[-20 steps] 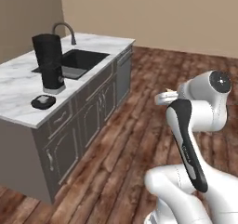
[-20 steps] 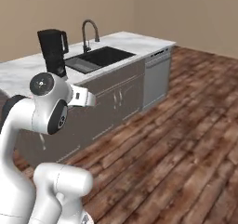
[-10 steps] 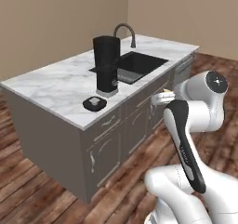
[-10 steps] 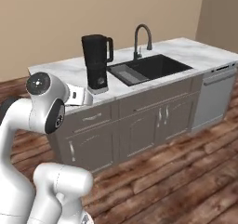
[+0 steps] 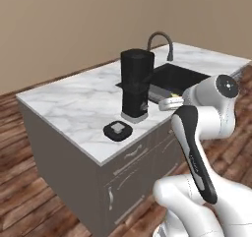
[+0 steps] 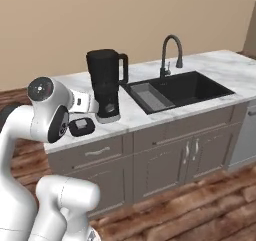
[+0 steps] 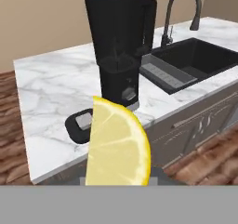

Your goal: Grab the garlic and lemon wedge from the fridge, place them in the blender, close the lid, and turn on the blender to create a marinade.

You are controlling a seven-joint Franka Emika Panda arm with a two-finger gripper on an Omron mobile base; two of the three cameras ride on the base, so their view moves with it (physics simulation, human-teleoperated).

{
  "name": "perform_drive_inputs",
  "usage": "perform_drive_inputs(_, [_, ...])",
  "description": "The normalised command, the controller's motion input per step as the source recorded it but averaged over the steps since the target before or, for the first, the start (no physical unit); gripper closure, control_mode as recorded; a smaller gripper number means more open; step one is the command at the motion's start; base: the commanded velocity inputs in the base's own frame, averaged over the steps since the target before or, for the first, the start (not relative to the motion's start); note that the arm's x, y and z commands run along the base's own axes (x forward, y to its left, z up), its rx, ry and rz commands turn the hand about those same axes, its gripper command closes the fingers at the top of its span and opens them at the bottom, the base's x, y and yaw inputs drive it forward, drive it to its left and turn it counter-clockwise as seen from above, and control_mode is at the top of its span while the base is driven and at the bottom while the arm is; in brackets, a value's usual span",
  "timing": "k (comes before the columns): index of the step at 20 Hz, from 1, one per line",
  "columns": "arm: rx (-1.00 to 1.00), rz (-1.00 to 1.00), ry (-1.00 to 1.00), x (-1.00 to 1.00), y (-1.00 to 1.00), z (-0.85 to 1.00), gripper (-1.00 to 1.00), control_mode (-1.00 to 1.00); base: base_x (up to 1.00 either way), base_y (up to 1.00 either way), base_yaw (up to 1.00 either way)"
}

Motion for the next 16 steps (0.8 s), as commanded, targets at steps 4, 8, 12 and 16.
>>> perform_drive_inputs(4, [0.0, 0.0, 0.0, 0.0, 0.0, 0.0, 1.0, 1.0, 0.76, -0.07, 0.26])
perform_drive_inputs(8, [0.0, 0.0, 0.0, 0.0, 0.0, 0.0, 1.0, 1.0, 0.65, -0.11, 0.27])
perform_drive_inputs(12, [0.0, 0.0, 0.0, 0.0, 0.0, 0.0, 1.0, 1.0, 0.55, -0.16, 0.27])
perform_drive_inputs(16, [0.0, 0.0, 0.0, 0.0, 0.0, 0.0, 1.0, 1.0, 0.48, -0.25, 0.26])
